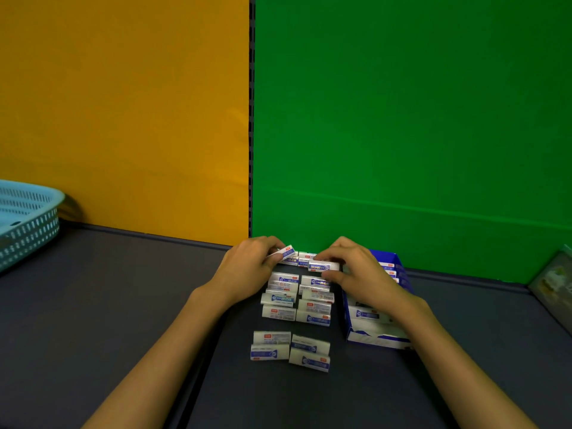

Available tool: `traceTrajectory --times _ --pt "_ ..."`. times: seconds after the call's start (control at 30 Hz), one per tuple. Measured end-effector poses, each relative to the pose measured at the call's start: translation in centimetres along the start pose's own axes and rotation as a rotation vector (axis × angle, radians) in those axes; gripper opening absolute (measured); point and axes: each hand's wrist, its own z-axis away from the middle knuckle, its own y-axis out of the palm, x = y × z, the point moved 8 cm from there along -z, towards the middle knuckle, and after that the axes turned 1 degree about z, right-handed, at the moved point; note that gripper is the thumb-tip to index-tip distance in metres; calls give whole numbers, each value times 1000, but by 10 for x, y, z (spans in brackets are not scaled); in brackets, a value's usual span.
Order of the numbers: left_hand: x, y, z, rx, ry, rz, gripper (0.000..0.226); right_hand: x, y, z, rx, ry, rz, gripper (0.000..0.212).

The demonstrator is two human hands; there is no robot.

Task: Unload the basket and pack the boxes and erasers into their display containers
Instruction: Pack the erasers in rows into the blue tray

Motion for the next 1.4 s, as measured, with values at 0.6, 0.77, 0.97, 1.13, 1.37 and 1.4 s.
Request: traceTrajectory --times 0.6,0.77,0.97,1.13,1.37,1.4 --pt "-46 6 -4 50 87 52 30 -11 -45 25 -110 93 -442 32" --pt "-62 8 -1 85 111 50 28 -21 -48 34 -81 135 -437 33" --pt "-92 18 2 161 174 54 23 -41 -53 53 -33 121 -299 17" --pt "-121 30 5 200 222 61 25 -49 -66 72 -30 102 -197 11" --pt "-148 42 7 197 278 -15 29 -50 -65 97 41 110 -135 10" --pt "-150 44 7 198 280 -32 29 -51 -63 99 58 106 -118 10"
